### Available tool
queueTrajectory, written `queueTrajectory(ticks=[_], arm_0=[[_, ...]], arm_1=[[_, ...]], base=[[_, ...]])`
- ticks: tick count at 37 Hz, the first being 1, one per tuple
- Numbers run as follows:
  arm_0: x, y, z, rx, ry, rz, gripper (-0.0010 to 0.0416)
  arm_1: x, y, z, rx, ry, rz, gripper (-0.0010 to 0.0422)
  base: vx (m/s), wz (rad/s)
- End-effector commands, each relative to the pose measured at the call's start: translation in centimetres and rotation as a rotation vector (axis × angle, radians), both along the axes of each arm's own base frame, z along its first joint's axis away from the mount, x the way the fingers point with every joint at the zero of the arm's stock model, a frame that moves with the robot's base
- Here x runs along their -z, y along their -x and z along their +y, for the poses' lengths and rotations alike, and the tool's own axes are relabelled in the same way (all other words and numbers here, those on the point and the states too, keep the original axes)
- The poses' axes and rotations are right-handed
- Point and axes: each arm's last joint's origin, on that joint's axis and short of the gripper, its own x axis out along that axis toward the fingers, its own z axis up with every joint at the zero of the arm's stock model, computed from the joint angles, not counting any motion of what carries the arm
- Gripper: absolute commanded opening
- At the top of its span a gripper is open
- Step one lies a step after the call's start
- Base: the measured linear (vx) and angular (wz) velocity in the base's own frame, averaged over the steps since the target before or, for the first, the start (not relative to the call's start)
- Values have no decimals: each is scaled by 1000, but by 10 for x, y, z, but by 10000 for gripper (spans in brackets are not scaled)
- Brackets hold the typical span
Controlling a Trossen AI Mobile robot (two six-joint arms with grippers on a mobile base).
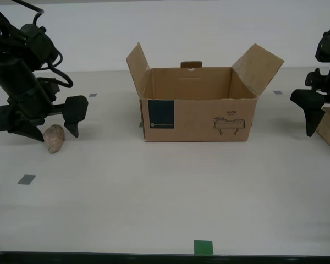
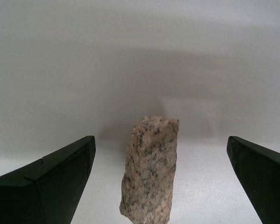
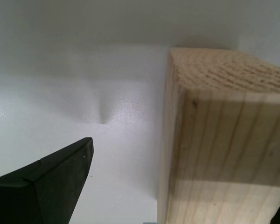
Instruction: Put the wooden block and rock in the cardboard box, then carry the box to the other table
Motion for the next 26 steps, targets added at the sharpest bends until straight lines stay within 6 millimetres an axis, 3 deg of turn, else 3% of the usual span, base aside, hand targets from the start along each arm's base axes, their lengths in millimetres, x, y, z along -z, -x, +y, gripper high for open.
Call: queueTrajectory(ticks=[1,26], arm_0=[[0,0,0,1,0,-2,390],[0,-1,1,0,1,-9,390]], arm_1=[[1,1,0,-8,2,12,387],[1,2,-1,-18,5,23,387]], base=[[0,0],[0,0]])
